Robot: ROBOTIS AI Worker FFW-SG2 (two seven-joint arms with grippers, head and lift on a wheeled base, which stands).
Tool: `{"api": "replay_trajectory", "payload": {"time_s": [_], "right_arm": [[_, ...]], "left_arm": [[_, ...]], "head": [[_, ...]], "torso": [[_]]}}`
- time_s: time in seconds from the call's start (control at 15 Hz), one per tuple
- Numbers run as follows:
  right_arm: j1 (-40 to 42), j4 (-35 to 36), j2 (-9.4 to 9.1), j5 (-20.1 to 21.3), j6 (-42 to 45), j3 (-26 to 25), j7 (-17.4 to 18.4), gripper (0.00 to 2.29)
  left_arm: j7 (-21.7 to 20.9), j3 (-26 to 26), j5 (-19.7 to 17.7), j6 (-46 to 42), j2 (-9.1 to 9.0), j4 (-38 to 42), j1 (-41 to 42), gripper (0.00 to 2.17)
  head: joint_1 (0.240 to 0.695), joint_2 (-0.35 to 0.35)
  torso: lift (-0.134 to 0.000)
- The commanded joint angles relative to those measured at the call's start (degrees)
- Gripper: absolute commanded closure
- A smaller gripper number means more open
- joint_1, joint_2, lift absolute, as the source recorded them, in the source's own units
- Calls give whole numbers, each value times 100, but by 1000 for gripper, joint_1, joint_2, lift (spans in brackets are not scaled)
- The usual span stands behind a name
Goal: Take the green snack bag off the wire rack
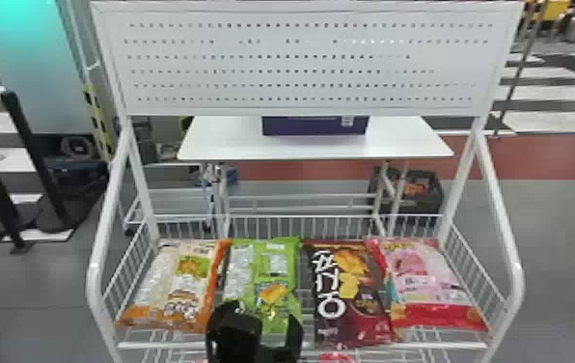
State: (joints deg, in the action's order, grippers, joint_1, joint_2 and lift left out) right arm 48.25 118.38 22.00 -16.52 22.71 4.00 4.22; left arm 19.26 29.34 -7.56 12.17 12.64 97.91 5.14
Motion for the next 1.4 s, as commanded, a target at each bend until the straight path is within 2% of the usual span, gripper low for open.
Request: {"api": "replay_trajectory", "payload": {"time_s": [0.0,0.13,0.27,0.53,0.67,0.73,0.8,0.87,1.2,1.33], "right_arm": [[-17,-17,-3,0,0,4,0,174],[-17,-17,6,0,0,4,0,174],[-17,-17,15,0,0,4,0,174],[-17,-17,32,-9,0,-13,0,174],[-26,-8,59,-9,0,-4,0,174],[-26,-8,59,-9,0,-4,0,174],[-26,-8,67,-18,0,-4,0,174],[-26,1,67,-18,0,-4,0,174],[-26,19,67,-18,0,-4,0,174],[-34,10,67,-18,0,-4,0,174]], "left_arm": [[-36,10,-176,115,-130,-325,-295,36],[-98,37,-220,150,-262,-597,-523,36],[-107,72,-246,203,-306,-817,-699,46],[-124,37,-255,431,-280,-808,-708,360],[-124,-7,-255,519,-244,-791,-646,772],[-89,-16,-246,519,-227,-755,-602,1112],[-54,-16,-246,519,-227,-703,-558,1352],[-45,-34,-246,519,-218,-615,-523,1440],[-28,2,-264,502,-113,97,-268,1440],[-28,2,-290,502,54,458,-101,1440]], "head": [[499,0],[499,0],[499,0],[499,0],[499,0],[499,0],[499,0],[499,0],[499,0],[499,0]], "torso": [[0],[0],[0],[0],[0],[0],[0],[0],[0],[0]]}}
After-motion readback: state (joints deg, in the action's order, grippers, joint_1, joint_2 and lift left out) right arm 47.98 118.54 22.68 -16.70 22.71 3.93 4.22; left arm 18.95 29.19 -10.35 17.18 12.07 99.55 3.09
